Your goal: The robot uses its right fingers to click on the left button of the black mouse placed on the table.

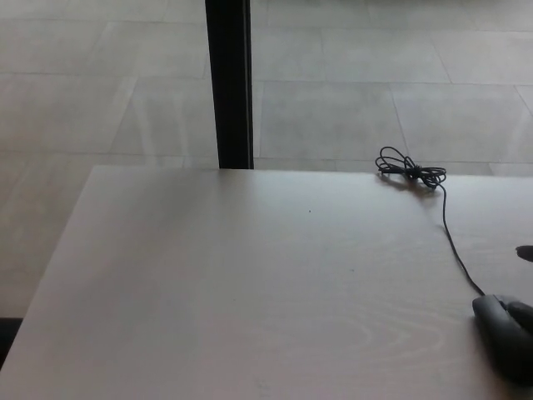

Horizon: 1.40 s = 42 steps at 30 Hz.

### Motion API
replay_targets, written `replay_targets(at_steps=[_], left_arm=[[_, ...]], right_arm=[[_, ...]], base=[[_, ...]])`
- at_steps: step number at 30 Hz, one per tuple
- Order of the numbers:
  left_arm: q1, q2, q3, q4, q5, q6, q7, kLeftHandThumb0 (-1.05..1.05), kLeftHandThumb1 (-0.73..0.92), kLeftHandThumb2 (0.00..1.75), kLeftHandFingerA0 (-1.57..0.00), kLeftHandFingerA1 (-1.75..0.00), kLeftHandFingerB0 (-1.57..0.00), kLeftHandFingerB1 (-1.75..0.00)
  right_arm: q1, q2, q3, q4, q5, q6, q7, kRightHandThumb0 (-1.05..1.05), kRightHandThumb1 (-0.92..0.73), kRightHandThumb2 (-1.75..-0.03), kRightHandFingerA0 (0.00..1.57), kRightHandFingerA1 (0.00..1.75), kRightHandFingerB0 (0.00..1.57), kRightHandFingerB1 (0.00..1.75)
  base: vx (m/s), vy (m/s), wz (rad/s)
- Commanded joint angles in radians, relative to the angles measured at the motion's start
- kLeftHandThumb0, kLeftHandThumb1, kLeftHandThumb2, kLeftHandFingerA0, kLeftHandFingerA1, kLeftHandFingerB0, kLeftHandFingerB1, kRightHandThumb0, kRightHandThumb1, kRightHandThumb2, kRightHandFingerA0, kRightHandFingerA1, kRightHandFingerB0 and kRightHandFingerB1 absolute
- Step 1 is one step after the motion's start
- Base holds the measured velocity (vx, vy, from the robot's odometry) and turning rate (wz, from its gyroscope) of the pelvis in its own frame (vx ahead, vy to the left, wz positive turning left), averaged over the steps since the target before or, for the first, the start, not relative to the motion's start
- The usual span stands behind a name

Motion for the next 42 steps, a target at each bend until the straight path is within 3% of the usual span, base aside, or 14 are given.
replay_targets(at_steps=[1,16,17,19,20,21,23,25,26,29,32,34,40,42], left_arm=[[0.001,0.023,-0.002,0.003,-0.010,-0.020,-0.004,-0.83,0.92,0.79,-0.60,-0.64,-0.48,-0.46],[0.006,0.019,0.008,-0.009,-0.026,-0.013,-0.015,-0.82,0.92,0.76,-0.51,-0.60,-0.49,-0.45],[0.007,0.019,0.007,-0.011,-0.024,-0.018,-0.016,-0.82,0.92,0.76,-0.55,-0.63,-0.50,-0.46],[0.003,0.017,0.016,-0.006,-0.033,-0.019,-0.023,-0.83,0.92,0.75,-0.49,-0.63,-0.49,-0.46],[0.000,0.018,0.012,-0.004,-0.028,-0.016,-0.012,-0.83,0.92,0.74,-0.51,-0.64,-0.49,-0.47],[0.001,0.019,0.005,-0.005,-0.019,-0.020,-0.012,-0.82,0.92,0.73,-0.51,-0.63,-0.50,-0.48],[0.001,0.019,0.001,-0.005,-0.017,-0.019,-0.010,-0.82,0.92,0.77,-0.54,-0.63,-0.51,-0.47],[0.000,0.019,0.003,0.002,-0.021,-0.023,-0.019,-0.81,0.92,0.79,-0.58,-0.65,-0.47,-0.48],[-0.001,0.020,0.000,0.006,-0.017,-0.027,-0.015,-0.83,0.92,0.73,-0.53,-0.60,-0.51,-0.47],[-0.005,0.016,0.027,0.010,-0.048,-0.027,-0.032,-0.84,0.92,0.74,-0.56,-0.68,-0.51,-0.49],[-0.009,0.021,0.012,0.007,-0.031,-0.015,-0.014,-0.85,0.92,0.78,-0.60,-0.69,-0.50,-0.48],[-0.002,0.020,0.013,-0.002,-0.036,-0.022,-0.035,-0.81,0.92,0.77,-0.52,-0.63,-0.45,-0.47],[-0.001,0.020,0.006,-0.002,-0.032,-0.016,-0.023,-0.81,0.92,0.79,-0.57,-0.61,-0.49,-0.45],[0.001,0.021,0.001,-0.004,-0.028,-0.016,-0.020,-0.81,0.92,0.78,-0.55,-0.60,-0.49,-0.45]], right_arm=[[-0.019,-0.030,0.107,0.003,-0.249,-0.037,-0.020,-0.95,-0.92,-0.79,0.32,0.40,0.26,0.32],[-0.002,-0.018,0.127,0.065,-0.318,-0.067,-0.072,-0.83,-0.74,-1.17,0.26,0.54,0.20,0.44],[-0.002,-0.017,0.125,0.075,-0.323,-0.072,-0.076,-0.90,-0.92,-0.75,0.31,0.43,0.32,0.33],[0.003,-0.018,0.121,0.088,-0.335,-0.081,-0.081,-0.91,-0.81,-1.21,0.28,0.54,0.25,0.45],[0.001,-0.014,0.122,0.099,-0.339,-0.076,-0.076,-0.91,-0.92,-0.74,0.32,0.47,0.31,0.33],[0.000,-0.012,0.122,0.104,-0.348,-0.078,-0.080,-0.91,-0.80,-1.22,0.27,0.55,0.25,0.45],[0.003,-0.010,0.117,0.111,-0.353,-0.088,-0.084,-0.92,-0.91,-0.75,0.30,0.47,0.30,0.33],[0.005,-0.009,0.117,0.118,-0.367,-0.091,-0.090,-0.91,-0.81,-1.21,0.27,0.55,0.26,0.46],[0.005,-0.009,0.117,0.119,-0.371,-0.093,-0.086,-0.88,-0.92,-0.74,0.27,0.45,0.31,0.33],[0.003,-0.003,0.120,0.130,-0.392,-0.099,-0.096,-0.89,-0.80,-1.21,0.29,0.56,0.27,0.46],[0.000,0.007,0.127,0.141,-0.404,-0.112,-0.101,-0.90,-0.92,-0.74,0.32,0.47,0.34,0.34],[0.002,0.010,0.139,0.122,-0.428,-0.105,-0.085,-0.89,-0.81,-1.22,0.29,0.56,0.26,0.46],[0.013,0.020,0.154,0.085,-0.444,-0.114,-0.043,-0.89,-0.92,-0.76,0.30,0.43,0.32,0.33],[0.020,0.021,0.156,0.081,-0.453,-0.116,-0.047,-0.89,-0.80,-1.21,0.30,0.54,0.28,0.46]], base=[[0.00,0.000,0.00],[0.00,0.000,0.00],[0.00,0.000,0.00],[0.00,0.000,0.00],[0.00,0.000,0.00],[0.00,0.000,0.00],[0.00,0.000,0.00],[0.00,0.000,0.00],[0.00,0.000,0.00],[0.00,0.000,0.00],[0.00,0.000,0.00],[0.00,0.000,0.00],[0.00,0.000,0.00],[0.00,0.000,0.00]])
